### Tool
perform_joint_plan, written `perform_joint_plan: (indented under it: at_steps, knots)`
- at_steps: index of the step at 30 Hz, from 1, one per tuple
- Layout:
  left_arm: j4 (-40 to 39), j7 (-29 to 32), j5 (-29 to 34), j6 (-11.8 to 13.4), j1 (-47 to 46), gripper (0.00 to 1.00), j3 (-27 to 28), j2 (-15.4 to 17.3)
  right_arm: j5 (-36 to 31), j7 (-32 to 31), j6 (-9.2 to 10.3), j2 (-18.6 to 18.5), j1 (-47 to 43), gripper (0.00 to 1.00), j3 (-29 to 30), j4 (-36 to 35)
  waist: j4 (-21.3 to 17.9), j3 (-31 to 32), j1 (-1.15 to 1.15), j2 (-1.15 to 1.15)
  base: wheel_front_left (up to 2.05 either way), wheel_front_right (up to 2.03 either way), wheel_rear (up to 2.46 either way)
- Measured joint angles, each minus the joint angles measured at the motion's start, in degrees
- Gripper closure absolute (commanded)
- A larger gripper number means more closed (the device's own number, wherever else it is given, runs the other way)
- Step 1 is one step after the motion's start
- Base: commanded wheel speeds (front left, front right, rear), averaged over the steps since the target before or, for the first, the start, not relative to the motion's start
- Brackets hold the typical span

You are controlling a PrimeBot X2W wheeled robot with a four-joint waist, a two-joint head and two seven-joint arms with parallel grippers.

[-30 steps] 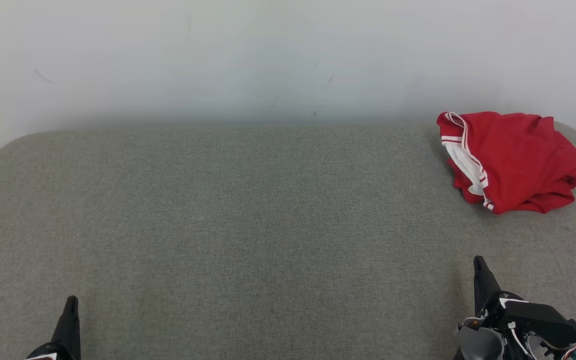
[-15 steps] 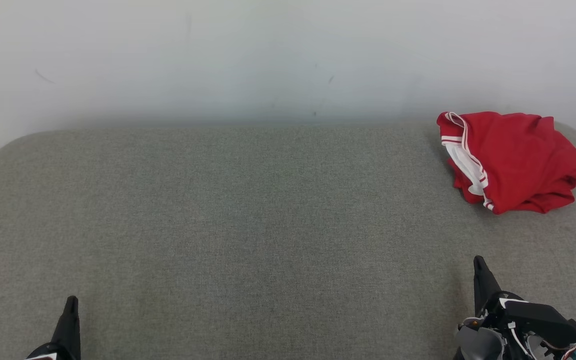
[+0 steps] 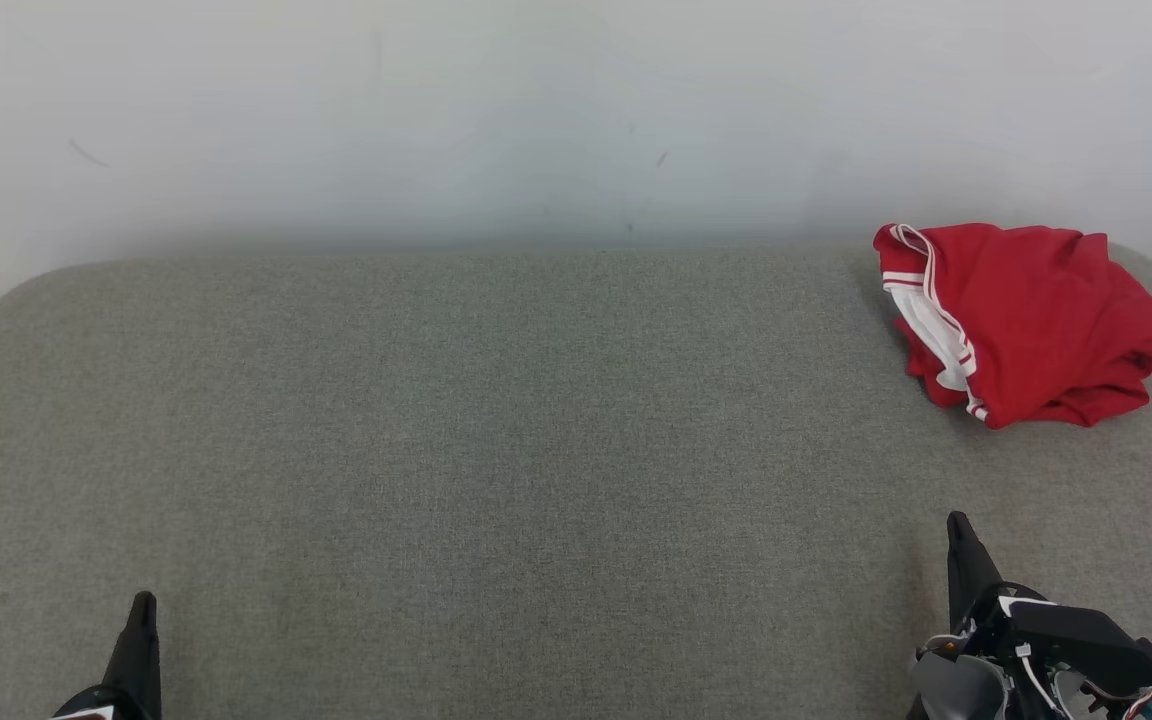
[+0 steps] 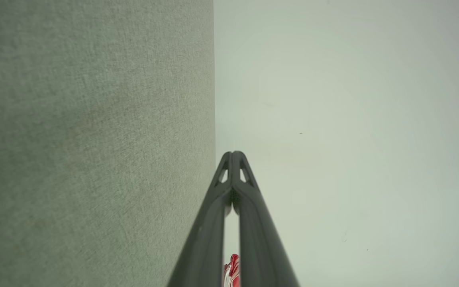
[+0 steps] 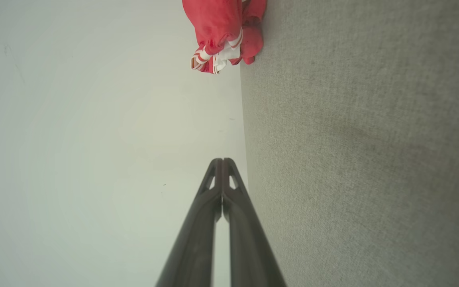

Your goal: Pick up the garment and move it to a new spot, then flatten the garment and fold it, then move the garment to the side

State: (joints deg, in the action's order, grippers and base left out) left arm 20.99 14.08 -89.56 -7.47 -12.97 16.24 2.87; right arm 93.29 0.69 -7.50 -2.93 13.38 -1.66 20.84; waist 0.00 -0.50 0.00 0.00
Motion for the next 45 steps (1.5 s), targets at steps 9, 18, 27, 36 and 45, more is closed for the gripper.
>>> perform_joint_plan:
  at_steps: [9,18,27,36,45]
  knots:
    - [0.0,0.0,0.0,0.0,-0.01,1.0,0.0,0.0,0.01,0.0,0.0,0.0,0.0,1.0,-0.02,0.0,0.0,0.0,0.0,0.0,0.0,0.0,0.0]
    - [0.0,0.0,0.0,0.0,-0.01,1.0,0.0,0.0,0.03,0.0,0.0,0.0,0.0,1.0,-0.02,0.0,0.0,0.0,0.0,0.0,0.0,0.0,0.0]
    - [0.0,0.0,0.0,0.0,-0.01,1.0,0.0,0.0,0.03,0.0,0.0,0.0,0.0,1.0,-0.02,0.0,0.0,0.0,0.0,0.0,0.0,0.0,0.0]
    - [0.0,0.0,0.0,0.0,-0.01,1.0,0.0,0.0,0.04,0.0,0.0,0.0,0.0,1.0,-0.03,0.0,0.0,0.0,0.0,0.0,0.0,0.0,0.0]
    - [0.0,0.0,0.0,0.0,-0.01,1.0,0.0,0.0,0.04,0.0,0.0,0.0,0.0,1.0,-0.02,0.0,0.0,0.0,0.0,0.0,0.0,0.0,0.0]
